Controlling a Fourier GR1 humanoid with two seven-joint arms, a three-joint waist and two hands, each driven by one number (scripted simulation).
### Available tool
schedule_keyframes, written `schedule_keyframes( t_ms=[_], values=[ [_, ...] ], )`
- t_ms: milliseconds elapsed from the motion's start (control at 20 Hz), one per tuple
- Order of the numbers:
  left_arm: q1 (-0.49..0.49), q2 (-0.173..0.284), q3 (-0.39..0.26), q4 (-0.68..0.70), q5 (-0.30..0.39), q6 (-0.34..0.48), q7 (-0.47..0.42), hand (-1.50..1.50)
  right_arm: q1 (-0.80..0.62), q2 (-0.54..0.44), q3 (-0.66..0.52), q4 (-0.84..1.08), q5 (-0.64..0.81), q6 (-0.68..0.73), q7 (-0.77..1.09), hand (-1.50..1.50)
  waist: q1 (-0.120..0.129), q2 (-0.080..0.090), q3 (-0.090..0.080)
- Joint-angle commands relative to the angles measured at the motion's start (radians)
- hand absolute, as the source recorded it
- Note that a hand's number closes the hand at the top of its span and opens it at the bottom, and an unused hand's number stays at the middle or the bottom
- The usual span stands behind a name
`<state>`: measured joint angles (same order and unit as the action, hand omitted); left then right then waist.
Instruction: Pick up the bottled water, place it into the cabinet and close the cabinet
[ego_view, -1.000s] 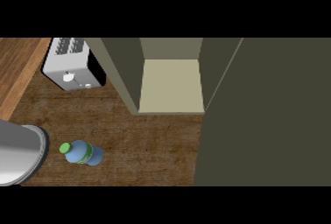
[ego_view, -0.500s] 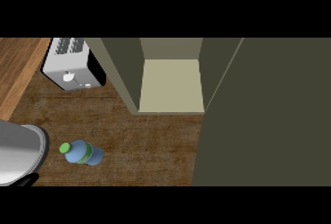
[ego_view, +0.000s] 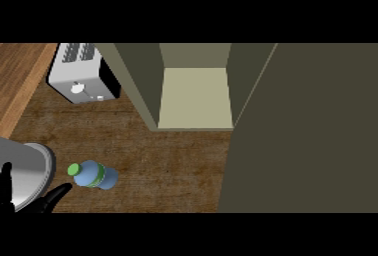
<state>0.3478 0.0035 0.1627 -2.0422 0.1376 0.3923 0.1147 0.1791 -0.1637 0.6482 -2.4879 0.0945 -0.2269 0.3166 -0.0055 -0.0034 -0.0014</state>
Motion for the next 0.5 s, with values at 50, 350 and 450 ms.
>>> schedule_keyframes(
  t_ms=[50,350,450],
  values=[
    [-0.004,-0.003,-0.007,0.101,0.023,-0.033,-0.091,-1.5,0.008,-0.025,0.049,-0.128,0.138,-0.023,0.064,-1.5,-0.001,0.0,0.0],
    [-0.046,-0.003,-0.051,0.328,0.087,-0.037,-0.265,-1.5,-0.044,-0.042,-0.025,-0.094,0.083,-0.032,0.071,-1.5,0.001,0.002,0.0],
    [-0.037,-0.004,-0.026,0.343,0.093,-0.079,-0.294,-1.5,0.014,-0.058,0.017,-0.099,0.095,-0.037,0.024,-1.5,0.0,0.001,0.001]
  ],
)
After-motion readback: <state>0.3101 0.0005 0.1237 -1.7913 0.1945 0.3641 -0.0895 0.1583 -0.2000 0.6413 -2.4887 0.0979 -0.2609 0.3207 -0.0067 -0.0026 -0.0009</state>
